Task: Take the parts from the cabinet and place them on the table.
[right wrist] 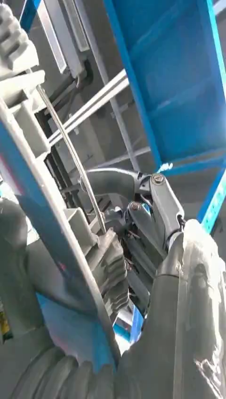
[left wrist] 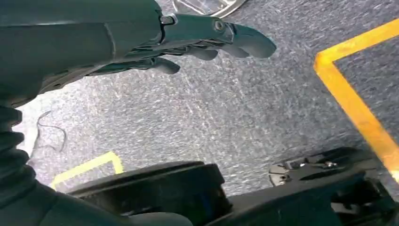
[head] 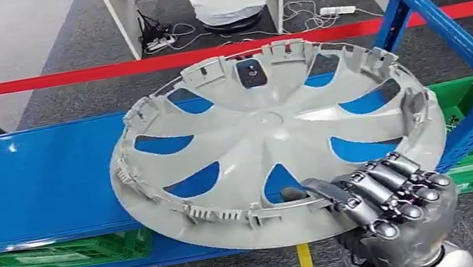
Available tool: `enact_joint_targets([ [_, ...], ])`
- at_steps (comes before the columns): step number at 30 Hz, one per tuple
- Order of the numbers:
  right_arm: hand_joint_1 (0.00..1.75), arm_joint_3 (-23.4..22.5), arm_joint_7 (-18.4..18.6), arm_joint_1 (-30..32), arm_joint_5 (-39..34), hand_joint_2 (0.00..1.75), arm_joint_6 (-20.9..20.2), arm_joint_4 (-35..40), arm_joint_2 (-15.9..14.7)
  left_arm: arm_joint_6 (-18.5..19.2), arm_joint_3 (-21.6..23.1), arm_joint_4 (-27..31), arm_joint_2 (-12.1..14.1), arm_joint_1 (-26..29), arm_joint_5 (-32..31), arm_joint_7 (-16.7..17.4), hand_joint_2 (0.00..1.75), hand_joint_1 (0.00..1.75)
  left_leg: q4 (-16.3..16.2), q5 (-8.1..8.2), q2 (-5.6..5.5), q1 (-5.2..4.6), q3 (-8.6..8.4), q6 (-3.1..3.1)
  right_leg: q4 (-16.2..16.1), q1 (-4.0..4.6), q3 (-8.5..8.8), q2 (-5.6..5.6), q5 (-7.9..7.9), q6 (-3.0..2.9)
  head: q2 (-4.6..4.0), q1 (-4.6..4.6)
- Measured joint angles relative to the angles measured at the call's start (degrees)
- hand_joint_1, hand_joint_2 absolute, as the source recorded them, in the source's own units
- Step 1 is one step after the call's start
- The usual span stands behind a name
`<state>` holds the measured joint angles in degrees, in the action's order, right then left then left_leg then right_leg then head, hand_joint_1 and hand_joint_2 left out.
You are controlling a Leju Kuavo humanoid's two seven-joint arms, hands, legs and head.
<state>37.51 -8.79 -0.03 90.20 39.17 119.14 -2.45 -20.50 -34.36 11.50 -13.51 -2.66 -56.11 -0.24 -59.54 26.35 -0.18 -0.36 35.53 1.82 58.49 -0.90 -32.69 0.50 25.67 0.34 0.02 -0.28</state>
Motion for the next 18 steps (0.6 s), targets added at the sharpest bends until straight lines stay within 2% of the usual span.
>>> enact_joint_targets([
  [2, 1.75, 0.1, 0.0, -0.1, 0.0, 1.75, 0.0, -0.2, 0.0, 0.0, 0.0, 0.0, 0.0, 0.0, 0.0, 0.0, 1.75, 0.0, -8.4, 5.66, 0.0, 0.32, 2.78, 0.55, 0.0, 0.04, -1.16, -0.06, -0.81, -0.24, 0.0, -0.09],
  [3, 1.75, 0.2, 0.0, -0.1, 0.0, 1.75, 0.0, -0.3, 0.0, 0.1, 0.0, 0.0, 0.1, -0.1, 0.0, 0.0, 1.75, 0.0, -12.3, 7.52, 0.01, 0.36, 3.83, 0.7, 0.0, 0.05, -1.78, -0.12, -1.27, -0.2, 0.0, -0.11],
  [4, 1.75, 0.2, 0.0, -0.1, -0.1, 1.75, 0.0, -0.4, 0.0, 0.2, 0.0, 0.0, 0.1, -0.1, 0.0, 0.0, 1.75, 0.0, -14.1, 7.77, 0.01, 0.4, 3.88, 0.84, 0.0, 0.04, -2.45, -0.19, -1.8, -0.15, 0.0, -0.11],
  [5, 1.75, 0.3, 0.0, -0.1, -0.2, 1.75, 0.0, -0.5, 0.0, 0.2, 0.0, 0.0, 0.1, -0.2, -0.1, 0.1, 1.75, 0.0, -13.3, 6.6, 0.01, 0.46, 2.78, 0.87, 0.1, 0.02, -3.05, -0.19, -2.27, -0.06, 0.0, -0.11],
  [6, 1.75, 0.3, 0.0, -0.2, -0.2, 1.75, 0.0, -0.5, 0.0, 0.2, 0.0, 0.0, 0.1, -0.2, -0.1, 0.2, 1.75, 0.0, -10.5, 4.52, 0.01, 0.58, 0.67, 0.88, 0.1, -0.02, -3.65, -0.18, -2.77, 0.07, 0.0, -0.13],
  [7, 1.75, 0.3, -0.1, -0.2, -0.2, 1.75, 0.0, -0.5, 0.0, 0.2, 0.0, 0.0, 0.1, -0.1, -0.1, 0.2, 1.75, 0.0, -6.2, 2.46, 0.01, 0.68, -2.21, 0.89, 0.1, -0.13, -4.13, -0.13, -3.25, 0.27, 0.0, -0.09],
  [8, 1.75, 0.3, -0.1, -0.2, -0.2, 1.75, 0.0, -0.5, 0.0, 0.2, 0.0, 0.0, 0.1, -0.2, -0.2, 0.2, 1.75, 0.0, -1.4, 1.08, 0.02, 0.86, -5.5, 1.04, 0.1, -0.19, -4.44, -0.06, -3.62, 0.59, 0.0, -0.13],
  [9, 1.75, 0.3, -0.1, -0.2, -0.2, 1.75, 0.0, -0.5, 0.0, 0.2, 0.0, 0.0, 0.0, -0.4, -0.2, 0.2, 1.75, 0.0, 2.7, 2.07, -0.12, 0.78, -8.02, 1.31, 0.2, 0.22, -4.9, -0.08, -4.05, 1.1, 0.0, -0.22],
  [10, 1.75, 0.4, -0.1, -0.4, -0.2, 1.75, 0.0, -0.5, 0.0, 0.2, 0.0, 0.0, 0.0, -0.4, -0.2, 0.2, 1.75, 0.0, 3.9, 2.3, -0.49, 0.62, -8.2, 0.59, 0.2, 0.21, -5.13, -0.1, -4.62, 1.36, 0.0, -0.2],
  [12, 1.75, 0.4, -0.1, -0.5, -0.2, 1.75, 0.0, -0.5, 0.0, 0.2, 0.0, 0.0, 0.0, -0.4, -0.2, 0.2, 1.75, 0.0, 3.5, 1.78, -0.48, 0.4, -7.35, -0.19, -0.4, 0.14, -5.17, -0.22, -5.77, 1.99, 0.0, -0.2],
  [13, 1.75, 0.4, -0.1, -0.5, -0.2, 1.75, 0.0, -0.5, 0.0, 0.2, 0.0, 0.0, -0.1, -0.2, -0.2, 0.2, 1.75, 0.0, 3.6, 1.32, -0.41, 0.39, -7.01, -0.85, -0.7, 0.08, -5.21, -0.19, -6.24, 2.42, 0.0, -0.15],
  [14, 1.75, 0.4, -0.1, -0.5, -0.2, 1.75, 0.0, -0.5, 0.0, 0.2, -0.1, 0.0, -0.1, -0.1, -0.2, 0.2, 1.75, 0.0, 3.8, 0.71, -0.08, 0.75, -6.48, -1.69, -0.4, -0.14, -5.91, -0.18, -5.64, 2.7, 0.0, -0.22],
  [15, 1.75, 0.4, -0.1, -0.5, -0.2, 1.75, 0.0, -0.5, 0.0, 0.2, -0.1, 0.0, 0.0, -0.1, -0.2, 0.2, 1.75, 0.0, 3.7, 0.24, 0.0, 0.63, -5.92, -2.14, 1.3, -0.02, -6.78, -0.28, -2.71, 2.88, 0.0, 0.04],
  [16, 1.75, 0.4, -0.1, -0.6, -0.2, 1.75, 0.0, -0.5, 0.0, 0.2, -0.1, 0.0, -0.1, -0.1, -0.2, 0.2, 1.75, 0.0, 3.7, -0.29, 0.05, 0.53, -5.38, -2.54, 5.3, -0.01, -7.67, -0.29, 0.95, 2.92, 0.0, 0.15],
  [17, 1.75, 0.4, -0.1, -0.6, -0.2, 1.75, 0.0, -0.6, 0.0, 0.2, -0.1, 0.0, -0.1, -0.2, -0.2, 0.2, 1.75, 0.0, 3.7, -0.8, 0.09, 0.42, -4.74, -2.68, 10.2, 0.12, -8.84, -0.27, 4.16, 2.95, 0.0, 0.26],
  [18, 1.75, 0.4, -0.1, -0.6, -0.3, 1.75, 0.0, -0.6, 0.0, 0.2, -0.1, 0.0, 0.0, -0.2, -0.2, 0.2, 1.75, 0.0, 3.7, -1.33, 0.12, 0.26, -4.07, -2.8, 14.4, 0.23, -9.75, -0.27, 6.19, 2.9, 0.0, 0.26],
])
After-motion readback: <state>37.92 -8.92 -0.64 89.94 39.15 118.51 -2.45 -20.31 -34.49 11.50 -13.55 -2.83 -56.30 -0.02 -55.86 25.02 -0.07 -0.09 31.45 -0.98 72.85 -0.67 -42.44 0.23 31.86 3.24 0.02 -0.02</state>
